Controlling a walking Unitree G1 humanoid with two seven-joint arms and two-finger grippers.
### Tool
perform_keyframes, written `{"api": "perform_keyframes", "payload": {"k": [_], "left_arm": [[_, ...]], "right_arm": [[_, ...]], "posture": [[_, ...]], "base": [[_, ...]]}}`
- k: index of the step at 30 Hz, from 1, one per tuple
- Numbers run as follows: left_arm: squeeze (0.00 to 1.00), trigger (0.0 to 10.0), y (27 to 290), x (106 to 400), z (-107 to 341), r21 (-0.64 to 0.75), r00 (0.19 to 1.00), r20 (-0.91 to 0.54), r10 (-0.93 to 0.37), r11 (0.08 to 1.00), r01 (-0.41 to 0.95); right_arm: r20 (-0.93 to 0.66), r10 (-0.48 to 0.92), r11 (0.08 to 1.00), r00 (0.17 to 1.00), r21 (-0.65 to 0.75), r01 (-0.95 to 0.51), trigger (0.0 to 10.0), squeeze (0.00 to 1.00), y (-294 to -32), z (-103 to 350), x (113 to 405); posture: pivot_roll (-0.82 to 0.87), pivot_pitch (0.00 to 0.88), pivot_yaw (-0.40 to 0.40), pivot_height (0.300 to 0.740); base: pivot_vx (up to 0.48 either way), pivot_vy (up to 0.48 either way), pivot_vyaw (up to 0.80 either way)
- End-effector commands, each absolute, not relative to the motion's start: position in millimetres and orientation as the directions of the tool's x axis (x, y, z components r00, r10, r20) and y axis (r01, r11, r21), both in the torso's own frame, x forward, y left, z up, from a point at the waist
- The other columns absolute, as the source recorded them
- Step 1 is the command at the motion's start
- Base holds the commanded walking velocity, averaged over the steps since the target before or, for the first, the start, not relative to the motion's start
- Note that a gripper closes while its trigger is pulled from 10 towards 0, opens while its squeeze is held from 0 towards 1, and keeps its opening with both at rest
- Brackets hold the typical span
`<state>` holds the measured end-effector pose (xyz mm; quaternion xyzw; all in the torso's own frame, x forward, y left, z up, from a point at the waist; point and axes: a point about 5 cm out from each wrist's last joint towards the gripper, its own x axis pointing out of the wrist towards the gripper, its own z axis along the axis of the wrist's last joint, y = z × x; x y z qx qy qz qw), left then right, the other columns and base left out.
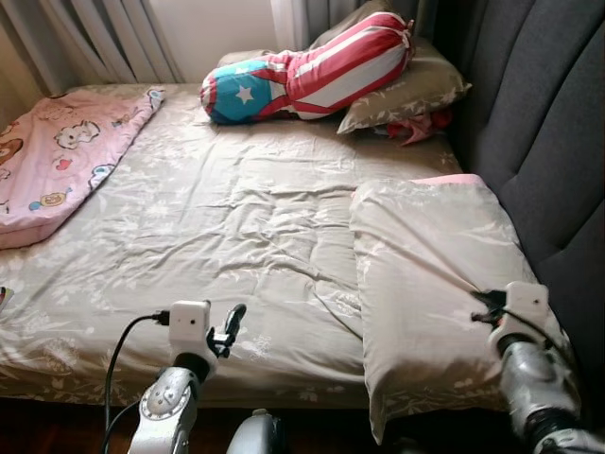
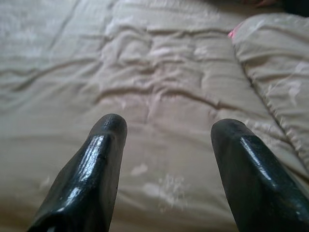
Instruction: Clean up the room
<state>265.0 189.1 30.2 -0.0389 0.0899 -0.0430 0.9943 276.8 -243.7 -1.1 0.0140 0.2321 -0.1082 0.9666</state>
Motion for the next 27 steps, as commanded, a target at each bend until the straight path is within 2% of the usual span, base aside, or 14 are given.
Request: {"api": "perform_keyframes", "payload": {"k": [1,2,8,14,18,27], "left_arm": [[0.00,10.0,196.4,262.1,22.9,-0.106,0.977,-0.204,-0.058,0.994,0.037],[0.00,10.0,201.7,259.0,14.0,-0.105,0.969,-0.243,-0.040,0.994,0.015],[0.00,10.0,205.6,243.6,-15.8,-0.077,0.920,-0.389,-0.049,0.997,0.020],[0.00,10.0,209.0,233.3,-32.2,-0.074,0.876,-0.481,-0.041,0.997,0.006],[0.00,10.0,209.5,225.4,-43.6,-0.055,0.834,-0.551,-0.032,0.998,0.002],[0.00,10.0,206.2,209.6,-61.9,-0.029,0.731,-0.682,-0.011,1.000,-0.011]], "right_arm": [[-0.479,-0.159,0.984,0.864,-0.001,0.180,10.0,0.00,-234.4,-12.4,267.0],[-0.535,-0.135,0.984,0.834,0.023,0.174,10.0,0.00,-220.9,-29.1,251.9],[-0.653,-0.038,0.993,0.757,0.060,0.102,10.0,0.00,-186.3,-63.2,211.8],[-0.691,0.014,0.996,0.723,0.073,0.051,10.0,0.00,-179.1,-72.1,198.3],[-0.715,0.043,0.999,0.697,0.037,-0.024,10.0,0.00,-178.1,-75.4,193.3],[-0.783,-0.018,0.997,0.621,0.032,0.070,10.0,0.00,-182.6,-86.5,174.4]], "posture": [[-0.01,0.040,0.046,0.669],[-0.01,0.037,0.043,0.679],[0.00,0.020,0.042,0.714],[-0.01,0.009,0.044,0.740],[-0.02,0.000,0.040,0.740],[-0.01,0.000,0.032,0.740]], "base": [[0.000,0.000,0.00],[0.000,0.000,0.00],[0.000,0.000,0.00],[0.000,0.000,0.00],[0.000,0.000,0.00],[0.000,0.000,0.00]]}}
